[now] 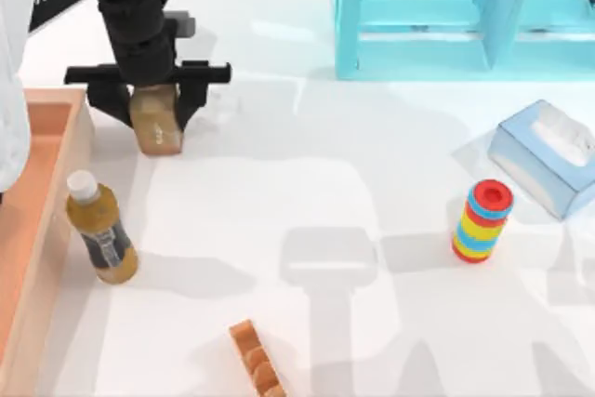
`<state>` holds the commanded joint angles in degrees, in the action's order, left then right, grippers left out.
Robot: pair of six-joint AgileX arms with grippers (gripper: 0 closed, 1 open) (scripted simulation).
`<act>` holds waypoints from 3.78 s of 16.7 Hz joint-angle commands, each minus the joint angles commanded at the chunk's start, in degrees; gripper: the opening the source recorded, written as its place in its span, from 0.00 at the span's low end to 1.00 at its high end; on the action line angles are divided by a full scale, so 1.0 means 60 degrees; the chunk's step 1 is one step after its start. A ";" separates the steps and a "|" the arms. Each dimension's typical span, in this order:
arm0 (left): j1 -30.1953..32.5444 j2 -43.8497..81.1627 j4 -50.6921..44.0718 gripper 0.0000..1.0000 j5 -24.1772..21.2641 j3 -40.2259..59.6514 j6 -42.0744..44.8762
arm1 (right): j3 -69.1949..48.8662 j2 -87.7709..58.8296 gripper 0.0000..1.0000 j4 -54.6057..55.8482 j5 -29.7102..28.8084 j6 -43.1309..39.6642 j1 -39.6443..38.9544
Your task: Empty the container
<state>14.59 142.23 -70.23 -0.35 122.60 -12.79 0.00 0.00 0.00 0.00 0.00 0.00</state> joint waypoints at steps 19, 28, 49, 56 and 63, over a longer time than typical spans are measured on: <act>0.0303 0.0160 -0.0517 1.00 -0.0100 0.0601 0.0003 | 0.0000 0.0000 1.00 0.0000 0.0000 0.0000 0.0000; 0.0050 0.0396 -0.3305 1.00 -0.0015 0.3698 -0.0012 | 0.0000 0.0000 1.00 0.0000 0.0000 0.0000 0.0000; -0.3928 -0.5283 -0.1405 1.00 0.0078 -0.3978 0.3881 | 0.0000 0.0000 1.00 0.0000 0.0000 0.0000 0.0000; -0.4030 -0.5384 -0.1214 1.00 0.0085 -0.4203 0.3997 | 0.0000 0.0000 1.00 0.0000 0.0000 0.0000 0.0000; -0.4087 -0.5107 0.0923 1.00 0.0090 -0.6052 0.4048 | 0.0000 0.0000 1.00 0.0000 0.0000 0.0000 0.0000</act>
<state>-9.93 111.59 -64.69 0.19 86.29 11.50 0.00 0.00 0.00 0.00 0.00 0.00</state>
